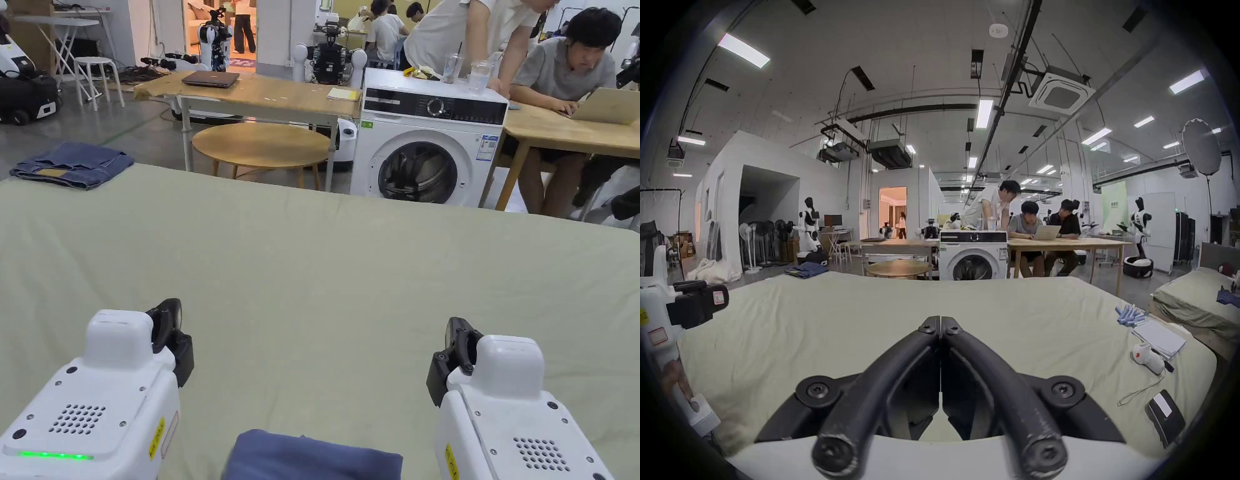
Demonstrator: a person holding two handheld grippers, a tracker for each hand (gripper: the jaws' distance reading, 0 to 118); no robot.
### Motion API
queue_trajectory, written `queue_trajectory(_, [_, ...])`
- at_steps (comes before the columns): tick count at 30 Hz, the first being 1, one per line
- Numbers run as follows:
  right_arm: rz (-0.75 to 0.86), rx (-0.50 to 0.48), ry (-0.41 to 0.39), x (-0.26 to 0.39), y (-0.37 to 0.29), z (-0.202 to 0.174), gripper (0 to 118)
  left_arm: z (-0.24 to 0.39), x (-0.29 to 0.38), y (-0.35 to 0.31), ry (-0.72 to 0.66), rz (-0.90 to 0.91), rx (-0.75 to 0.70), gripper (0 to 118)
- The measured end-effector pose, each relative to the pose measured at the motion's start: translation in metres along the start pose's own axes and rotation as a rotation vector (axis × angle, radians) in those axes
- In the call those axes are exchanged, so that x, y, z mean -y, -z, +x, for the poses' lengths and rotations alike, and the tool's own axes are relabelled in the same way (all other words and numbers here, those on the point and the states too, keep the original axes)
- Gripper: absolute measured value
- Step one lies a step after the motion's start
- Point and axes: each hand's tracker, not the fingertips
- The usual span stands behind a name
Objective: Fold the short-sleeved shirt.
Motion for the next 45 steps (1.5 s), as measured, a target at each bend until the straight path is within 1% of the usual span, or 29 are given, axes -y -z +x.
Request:
queue_trajectory(1, [-0.010,0.009,-0.009,0.001,-0.002,0.000,0,-0.002,0.000,0.000,-0.003,0.001,-0.006,0])
queue_trajectory(3, [-0.059,-0.009,-0.011,0.009,-0.011,0.002,0,-0.008,-0.001,0.000,-0.013,-0.016,0.004,0])
queue_trajectory(7, [-0.246,-0.091,-0.035,0.039,-0.026,-0.002,0,-0.020,0.002,0.001,-0.023,-0.084,0.027,0])
queue_trajectory(9, [-0.370,-0.160,-0.047,0.060,-0.029,-0.007,0,-0.025,0.007,0.001,-0.029,-0.122,0.041,0])
queue_trajectory(11, [-0.442,-0.195,-0.058,0.080,-0.029,-0.016,0,-0.029,0.013,0.001,-0.032,-0.151,0.053,0])
queue_trajectory(14, [-0.538,-0.188,-0.089,0.108,-0.014,-0.029,0,-0.033,0.023,-0.003,-0.043,-0.224,0.066,0])
queue_trajectory(16, [-0.603,-0.175,-0.078,0.123,-0.001,-0.032,0,-0.039,0.030,-0.008,-0.073,-0.275,0.096,0])
queue_trajectory(18, [-0.638,-0.132,-0.071,0.136,0.008,-0.032,0,-0.046,0.037,-0.015,-0.108,-0.333,0.117,0])
queue_trajectory(22, [-0.626,-0.118,-0.052,0.138,0.009,-0.031,0,-0.063,0.054,-0.019,-0.191,-0.515,0.198,0])
queue_trajectory(25, [-0.633,-0.116,-0.041,0.137,0.010,-0.030,0,-0.077,0.068,-0.011,-0.295,-0.653,0.295,0])
queue_trajectory(26, [-0.637,-0.118,-0.039,0.137,0.011,-0.030,0,-0.082,0.073,-0.008,-0.339,-0.698,0.332,7])
queue_trajectory(27, [-0.639,-0.121,-0.039,0.137,0.012,-0.029,0,-0.088,0.078,-0.003,-0.411,-0.733,0.392,20])
queue_trajectory(29, [-0.642,-0.124,-0.033,0.138,0.012,-0.028,0,-0.098,0.086,0.009,-0.522,-0.813,0.467,54])
queue_trajectory(30, [-0.644,-0.127,-0.033,0.137,0.012,-0.027,0,-0.102,0.090,0.014,-0.597,-0.825,0.524,63])
queue_trajectory(31, [-0.645,-0.129,-0.036,0.137,0.013,-0.027,0,-0.106,0.093,0.020,-0.655,-0.852,0.562,68])
queue_trajectory(33, [-0.647,-0.133,-0.039,0.137,0.013,-0.027,0,-0.114,0.100,0.034,-0.783,-0.876,0.630,71])
queue_trajectory(34, [-0.647,-0.134,-0.040,0.137,0.013,-0.027,0,-0.114,0.101,0.037,-0.808,-0.904,0.630,71])
queue_trajectory(38, [-0.646,-0.134,-0.040,0.137,0.013,-0.027,0,-0.102,0.112,0.062,-0.811,-0.985,0.716,71])
queue_trajectory(40, [-0.646,-0.135,-0.041,0.137,0.013,-0.027,0,-0.092,0.122,0.076,-0.839,-1.062,0.821,71])
queue_trajectory(41, [-0.647,-0.135,-0.039,0.137,0.013,-0.026,0,-0.084,0.128,0.082,-0.862,-1.118,0.831,71])
queue_trajectory(42, [-0.646,-0.135,-0.037,0.137,0.013,-0.026,0,-0.075,0.132,0.083,-0.853,-1.148,0.836,71])
queue_trajectory(44, [-0.646,-0.136,-0.036,0.137,0.013,-0.026,0,-0.061,0.140,0.092,-0.818,-1.171,0.848,71])
queue_trajectory(45, [-0.647,-0.135,-0.033,0.138,0.013,-0.026,0,-0.056,0.143,0.096,-0.828,-1.167,0.849,71])
